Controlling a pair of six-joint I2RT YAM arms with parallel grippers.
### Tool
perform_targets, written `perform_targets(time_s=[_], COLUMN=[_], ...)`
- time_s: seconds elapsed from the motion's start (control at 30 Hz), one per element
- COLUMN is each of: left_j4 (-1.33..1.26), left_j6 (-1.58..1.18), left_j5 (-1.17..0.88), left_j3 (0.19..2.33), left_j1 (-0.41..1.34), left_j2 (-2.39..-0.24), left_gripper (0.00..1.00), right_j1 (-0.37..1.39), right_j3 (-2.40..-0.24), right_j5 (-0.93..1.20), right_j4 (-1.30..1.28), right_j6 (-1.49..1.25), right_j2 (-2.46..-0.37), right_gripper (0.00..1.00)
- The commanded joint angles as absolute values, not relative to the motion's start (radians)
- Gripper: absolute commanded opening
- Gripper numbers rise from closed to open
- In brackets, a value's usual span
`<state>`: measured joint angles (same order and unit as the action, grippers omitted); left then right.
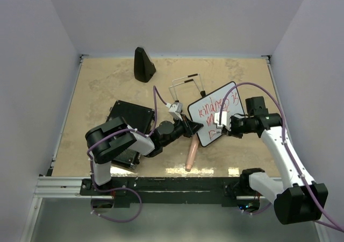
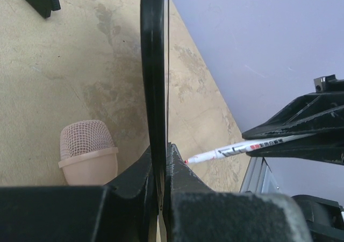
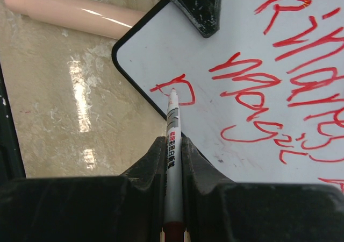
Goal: Write a sentence on the whiteboard
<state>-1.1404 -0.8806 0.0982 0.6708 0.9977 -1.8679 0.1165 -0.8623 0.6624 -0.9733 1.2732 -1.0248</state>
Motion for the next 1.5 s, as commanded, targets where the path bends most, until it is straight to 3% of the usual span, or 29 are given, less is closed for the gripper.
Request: perform_targets(time_s=[0.0,0.8,1.47], left_j4=[-1.269,-1.272,-1.276], left_j6=[-0.884,-0.884,-0.884], left_j5=[0.087,0.083,0.081], left_j3=[0.663,0.663,0.663], left_j1=[1.002,1.0,1.0], left_j2=[-1.842,-1.845,-1.848], left_gripper=[0.0,0.0,0.0], right_j1=[0.098,0.092,0.094], right_j3=[-0.894,-0.792,-0.755], right_j5=[0.614,0.565,0.535], right_j4=[-0.98,-0.77,-0.864], right_j6=[1.24,1.092,1.187], right_j2=[-0.994,-1.028,-1.048], right_gripper=[0.0,0.0,0.0])
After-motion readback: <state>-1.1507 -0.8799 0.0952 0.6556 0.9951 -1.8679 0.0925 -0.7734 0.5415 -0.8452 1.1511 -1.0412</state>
